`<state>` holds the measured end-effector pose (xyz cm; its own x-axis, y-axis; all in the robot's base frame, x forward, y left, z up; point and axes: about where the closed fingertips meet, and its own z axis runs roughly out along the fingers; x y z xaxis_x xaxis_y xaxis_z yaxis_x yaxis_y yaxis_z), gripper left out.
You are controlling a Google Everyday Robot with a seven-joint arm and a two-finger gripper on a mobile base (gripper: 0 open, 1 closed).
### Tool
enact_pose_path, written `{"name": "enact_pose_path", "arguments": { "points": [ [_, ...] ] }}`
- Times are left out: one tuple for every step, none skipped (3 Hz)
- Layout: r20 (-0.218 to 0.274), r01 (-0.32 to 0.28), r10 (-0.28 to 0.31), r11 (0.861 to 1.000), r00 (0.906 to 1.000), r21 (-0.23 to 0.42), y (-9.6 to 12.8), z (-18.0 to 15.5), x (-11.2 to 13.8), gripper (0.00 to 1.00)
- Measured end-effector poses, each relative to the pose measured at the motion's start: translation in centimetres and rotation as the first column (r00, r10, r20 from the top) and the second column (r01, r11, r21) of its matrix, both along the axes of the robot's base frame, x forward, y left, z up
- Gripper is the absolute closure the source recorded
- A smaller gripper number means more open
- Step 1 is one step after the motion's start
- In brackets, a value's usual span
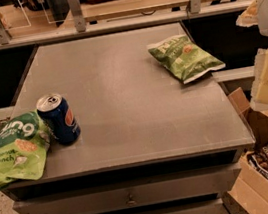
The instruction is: Pick pepsi can
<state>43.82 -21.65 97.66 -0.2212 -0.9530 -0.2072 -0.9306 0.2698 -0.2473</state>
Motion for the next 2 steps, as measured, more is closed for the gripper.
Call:
{"name": "enact_pose_path", "arguments": {
  "points": [
    [0.000, 0.000, 0.000, 1.000, 1.0000, 0.000, 0.01, 0.00, 0.00, 0.00],
    [0.011, -0.009, 0.008, 0.999, 0.9999, 0.036, 0.61, 0.08, 0.18, 0.00]
  ]
}}
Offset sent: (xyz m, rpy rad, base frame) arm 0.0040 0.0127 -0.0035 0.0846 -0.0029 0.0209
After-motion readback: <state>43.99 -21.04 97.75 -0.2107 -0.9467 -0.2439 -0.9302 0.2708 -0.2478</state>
